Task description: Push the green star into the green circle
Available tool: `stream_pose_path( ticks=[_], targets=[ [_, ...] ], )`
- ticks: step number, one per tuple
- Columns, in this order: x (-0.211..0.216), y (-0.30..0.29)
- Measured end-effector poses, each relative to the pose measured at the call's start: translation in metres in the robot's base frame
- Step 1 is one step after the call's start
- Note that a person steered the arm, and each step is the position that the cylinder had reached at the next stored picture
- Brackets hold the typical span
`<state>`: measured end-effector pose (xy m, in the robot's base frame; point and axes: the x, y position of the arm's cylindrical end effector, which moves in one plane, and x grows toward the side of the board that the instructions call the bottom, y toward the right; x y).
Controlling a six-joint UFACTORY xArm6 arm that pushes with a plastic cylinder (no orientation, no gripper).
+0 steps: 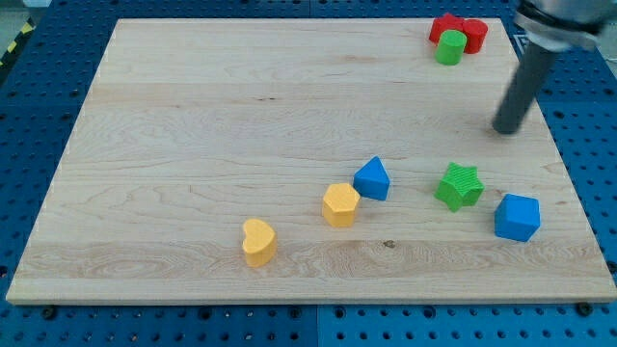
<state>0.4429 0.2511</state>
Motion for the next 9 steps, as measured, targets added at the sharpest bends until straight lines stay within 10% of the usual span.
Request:
stream_pose_path(
  ticks=[2, 9],
  targets=[
    [0.104, 0.017],
    [0.083, -0.108]
  ],
)
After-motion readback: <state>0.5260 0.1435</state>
